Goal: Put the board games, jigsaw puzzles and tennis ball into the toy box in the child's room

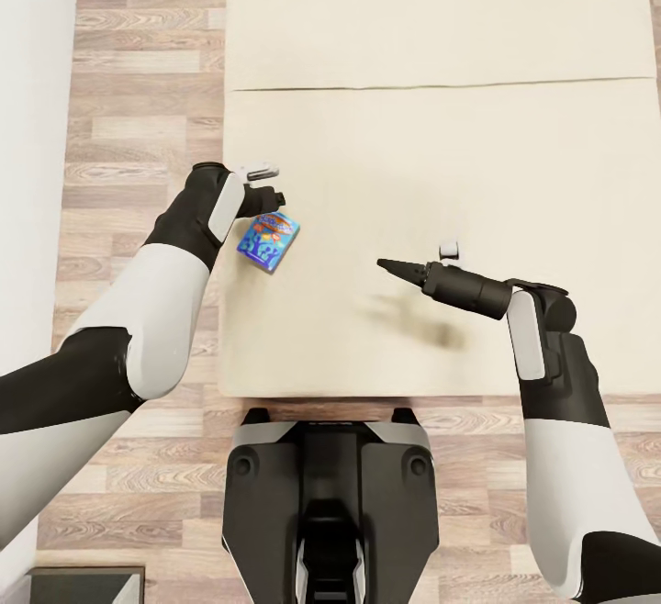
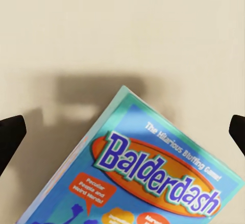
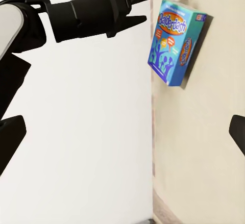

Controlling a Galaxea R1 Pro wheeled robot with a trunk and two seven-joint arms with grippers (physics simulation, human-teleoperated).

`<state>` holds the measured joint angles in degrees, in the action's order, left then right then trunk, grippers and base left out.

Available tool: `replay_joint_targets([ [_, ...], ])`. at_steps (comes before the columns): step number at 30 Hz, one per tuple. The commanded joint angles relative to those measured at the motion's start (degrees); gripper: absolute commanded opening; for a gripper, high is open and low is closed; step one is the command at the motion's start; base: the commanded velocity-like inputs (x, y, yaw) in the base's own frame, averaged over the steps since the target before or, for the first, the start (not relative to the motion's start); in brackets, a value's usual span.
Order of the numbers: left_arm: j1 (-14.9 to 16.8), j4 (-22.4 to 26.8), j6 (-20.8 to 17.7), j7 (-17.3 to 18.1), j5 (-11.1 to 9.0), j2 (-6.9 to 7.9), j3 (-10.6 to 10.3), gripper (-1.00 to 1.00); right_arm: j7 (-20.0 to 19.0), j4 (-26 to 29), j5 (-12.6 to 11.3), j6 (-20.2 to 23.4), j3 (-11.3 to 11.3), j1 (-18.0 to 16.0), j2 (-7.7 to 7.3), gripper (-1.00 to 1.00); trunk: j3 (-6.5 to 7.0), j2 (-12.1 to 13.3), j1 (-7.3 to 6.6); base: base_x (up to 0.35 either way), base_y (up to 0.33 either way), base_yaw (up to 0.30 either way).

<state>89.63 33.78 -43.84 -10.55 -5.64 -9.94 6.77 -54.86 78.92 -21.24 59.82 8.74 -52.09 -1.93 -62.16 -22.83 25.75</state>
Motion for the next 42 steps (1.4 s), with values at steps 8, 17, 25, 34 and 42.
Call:
replay_joint_targets([
  [8, 0.0, 0.1, -0.2, -0.4, -0.6, -0.06, 0.3, 1.0, -0.3, 0.0, 0.2, 0.2, 0.1, 0.0, 0.02, 1.0, -0.07, -0.1, 0.04, 0.0, 0.0, 0.0],
  [17, 0.0, 0.1, -0.2, -0.4, -0.6, -0.06, 0.3, 1.0, -0.3, 0.0, 0.2, 0.2, 0.1, 0.0, 0.08, 1.0, -0.51, -0.1, 0.04, 0.0, 0.0, 0.0],
  [25, 0.0, 0.1, -0.2, -0.4, -0.6, -0.06, 0.3, 1.0, -0.3, 0.0, 0.2, 0.2, 0.1, 0.0, 0.03, 1.0, -1.21, -0.1, 0.04, 0.0, 0.0, 0.0],
  [34, 0.0, 0.1, -0.2, -0.4, -0.6, -0.06, 0.3, 1.0, -0.3, 0.0, 0.2, 0.2, 0.1, 0.0, 0.0, 1.0, -1.54, -0.1, 0.04, 0.0, 0.0, 0.0],
  [42, 0.0, 0.1, -0.2, -0.4, -0.6, -0.06, 0.3, 1.0, -0.3, 0.0, 0.2, 0.2, 0.1, 0.0, 0.0, 1.0, -1.57, -0.1, 0.04, 0.0, 0.0, 0.0],
])
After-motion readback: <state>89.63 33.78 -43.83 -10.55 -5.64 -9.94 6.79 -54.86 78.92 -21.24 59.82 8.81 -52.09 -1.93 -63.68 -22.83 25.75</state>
